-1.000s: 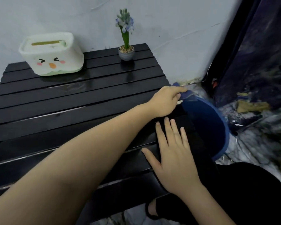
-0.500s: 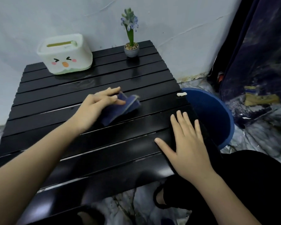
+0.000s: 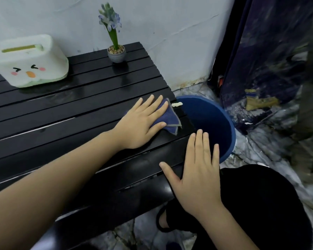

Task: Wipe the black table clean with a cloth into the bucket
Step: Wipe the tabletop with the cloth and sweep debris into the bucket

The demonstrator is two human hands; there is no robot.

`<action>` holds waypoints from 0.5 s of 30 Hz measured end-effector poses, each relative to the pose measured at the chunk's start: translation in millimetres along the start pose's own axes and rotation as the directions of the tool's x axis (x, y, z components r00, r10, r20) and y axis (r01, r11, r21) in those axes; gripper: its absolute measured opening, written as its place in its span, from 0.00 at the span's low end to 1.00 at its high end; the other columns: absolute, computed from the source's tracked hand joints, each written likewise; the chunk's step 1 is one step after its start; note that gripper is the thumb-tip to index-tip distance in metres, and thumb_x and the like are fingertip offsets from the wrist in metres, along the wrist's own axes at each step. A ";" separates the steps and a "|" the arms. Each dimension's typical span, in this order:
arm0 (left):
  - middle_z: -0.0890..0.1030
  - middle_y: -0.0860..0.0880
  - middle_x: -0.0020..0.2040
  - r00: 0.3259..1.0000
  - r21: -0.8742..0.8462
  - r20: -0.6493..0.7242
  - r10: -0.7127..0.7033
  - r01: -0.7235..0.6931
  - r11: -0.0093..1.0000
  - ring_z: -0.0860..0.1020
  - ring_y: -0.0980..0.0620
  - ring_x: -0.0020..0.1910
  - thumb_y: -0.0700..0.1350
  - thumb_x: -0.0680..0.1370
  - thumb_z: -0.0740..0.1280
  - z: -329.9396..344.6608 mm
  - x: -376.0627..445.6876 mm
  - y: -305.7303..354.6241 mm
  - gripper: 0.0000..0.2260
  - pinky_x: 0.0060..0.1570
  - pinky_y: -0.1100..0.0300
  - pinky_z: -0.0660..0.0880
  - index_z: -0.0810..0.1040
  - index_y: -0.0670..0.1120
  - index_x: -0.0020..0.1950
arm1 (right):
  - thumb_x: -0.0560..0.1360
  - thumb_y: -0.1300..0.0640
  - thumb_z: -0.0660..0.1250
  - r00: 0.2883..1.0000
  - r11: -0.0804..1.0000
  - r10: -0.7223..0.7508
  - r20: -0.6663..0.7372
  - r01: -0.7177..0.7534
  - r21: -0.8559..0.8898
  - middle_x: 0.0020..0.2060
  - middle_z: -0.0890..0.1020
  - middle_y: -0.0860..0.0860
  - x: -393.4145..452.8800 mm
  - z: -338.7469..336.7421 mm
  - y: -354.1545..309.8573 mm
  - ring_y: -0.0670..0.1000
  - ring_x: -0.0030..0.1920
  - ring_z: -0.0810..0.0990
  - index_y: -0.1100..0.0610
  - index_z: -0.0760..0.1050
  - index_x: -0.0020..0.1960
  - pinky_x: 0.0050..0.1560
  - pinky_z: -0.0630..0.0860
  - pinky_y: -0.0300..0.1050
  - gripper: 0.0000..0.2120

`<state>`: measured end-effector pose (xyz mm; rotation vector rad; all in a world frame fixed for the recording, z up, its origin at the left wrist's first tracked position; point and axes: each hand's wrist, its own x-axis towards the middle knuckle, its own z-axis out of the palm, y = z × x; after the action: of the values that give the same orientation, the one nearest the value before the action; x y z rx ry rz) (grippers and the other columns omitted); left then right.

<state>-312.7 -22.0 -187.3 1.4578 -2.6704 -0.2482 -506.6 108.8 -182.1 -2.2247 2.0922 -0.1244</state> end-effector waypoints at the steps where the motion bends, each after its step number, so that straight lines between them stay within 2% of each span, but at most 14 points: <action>1: 0.51 0.48 0.83 1.000 -0.017 -0.005 0.031 -0.031 0.999 0.48 0.45 0.82 0.61 0.84 0.46 -0.3 19.8 8.2 0.29 0.80 0.46 0.45 0.50 0.51 0.82 | 0.77 0.26 0.43 1.000 1.000 0.004 0.001 -0.004 0.001 0.81 0.54 0.62 1.1 0.1 0.2 0.60 0.82 0.52 0.66 0.52 0.80 0.78 0.54 0.65 0.50; 3: 0.55 0.48 0.82 0.997 -0.057 -0.023 0.068 -0.070 0.996 0.52 0.45 0.81 0.57 0.85 0.50 -0.9 55.1 23.8 0.25 0.79 0.47 0.46 0.58 0.52 0.81 | 0.77 0.25 0.43 1.000 1.000 0.013 0.015 -0.012 -0.010 0.81 0.54 0.62 3.1 0.6 0.7 0.60 0.82 0.51 0.66 0.52 0.80 0.78 0.54 0.65 0.50; 5: 0.65 0.47 0.79 0.997 -0.132 -0.052 0.065 -0.071 0.989 0.61 0.46 0.79 0.54 0.85 0.53 -2.0 80.0 37.9 0.21 0.79 0.48 0.48 0.66 0.49 0.77 | 0.77 0.25 0.42 1.000 1.000 0.017 0.023 -0.017 -0.016 0.81 0.53 0.61 4.2 1.6 1.6 0.60 0.82 0.51 0.65 0.51 0.81 0.78 0.53 0.65 0.50; 7: 0.79 0.48 0.65 0.995 -0.334 -0.101 0.018 -0.051 0.941 0.73 0.46 0.68 0.52 0.86 0.55 -4.1 90.5 46.5 0.18 0.78 0.47 0.54 0.73 0.46 0.71 | 0.77 0.25 0.42 1.000 1.000 0.017 0.024 -0.017 -0.012 0.81 0.54 0.61 4.6 2.2 2.3 0.59 0.82 0.51 0.65 0.51 0.81 0.78 0.53 0.65 0.50; 8: 0.81 0.50 0.57 0.990 -0.461 -0.135 -0.040 -0.027 0.887 0.77 0.46 0.62 0.50 0.85 0.55 -5.9 90.1 48.5 0.16 0.75 0.46 0.60 0.75 0.46 0.67 | 0.77 0.25 0.43 1.000 1.000 0.016 0.024 -0.016 -0.008 0.81 0.54 0.61 4.7 2.1 2.5 0.59 0.82 0.51 0.65 0.52 0.81 0.78 0.53 0.65 0.50; 9: 0.82 0.50 0.54 0.978 -0.579 -0.171 -0.123 0.001 0.815 0.78 0.47 0.58 0.49 0.85 0.56 -8.7 86.0 48.3 0.14 0.70 0.46 0.67 0.76 0.45 0.65 | 0.77 0.25 0.43 1.000 1.000 0.013 0.024 -0.013 -0.007 0.81 0.54 0.61 4.8 2.0 2.9 0.59 0.82 0.51 0.65 0.52 0.81 0.78 0.53 0.65 0.50; 12: 0.83 0.49 0.53 0.901 -0.801 -0.260 -0.346 -0.001 0.599 0.81 0.51 0.53 0.46 0.85 0.59 -26.4 54.8 33.5 0.12 0.59 0.55 0.76 0.78 0.42 0.61 | 0.76 0.24 0.40 1.000 1.000 0.003 0.031 -0.003 -0.012 0.81 0.53 0.61 5.3 0.5 4.5 0.59 0.82 0.50 0.65 0.50 0.81 0.79 0.51 0.65 0.51; 13: 0.82 0.52 0.51 0.874 -0.820 -0.285 -0.393 -0.010 0.572 0.79 0.56 0.51 0.45 0.85 0.59 -33.8 37.1 23.9 0.11 0.56 0.61 0.75 0.78 0.43 0.60 | 0.75 0.24 0.39 1.000 1.000 -0.001 0.029 0.001 0.003 0.81 0.52 0.60 5.4 -0.2 5.6 0.59 0.82 0.48 0.64 0.49 0.81 0.79 0.49 0.64 0.51; 15: 0.80 0.56 0.49 0.836 -0.806 -0.304 -0.457 0.030 0.591 0.76 0.62 0.48 0.45 0.85 0.58 -49.7 -10.9 3.4 0.09 0.53 0.66 0.72 0.77 0.46 0.60 | 0.75 0.23 0.39 1.000 0.997 -0.014 0.019 0.012 0.070 0.82 0.48 0.59 4.6 -1.7 8.1 0.56 0.82 0.44 0.63 0.46 0.82 0.80 0.45 0.62 0.52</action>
<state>-301.9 -16.0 -137.8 1.3215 -1.5705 -0.8221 -514.5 103.6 -181.4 -2.1913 2.0313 -0.1730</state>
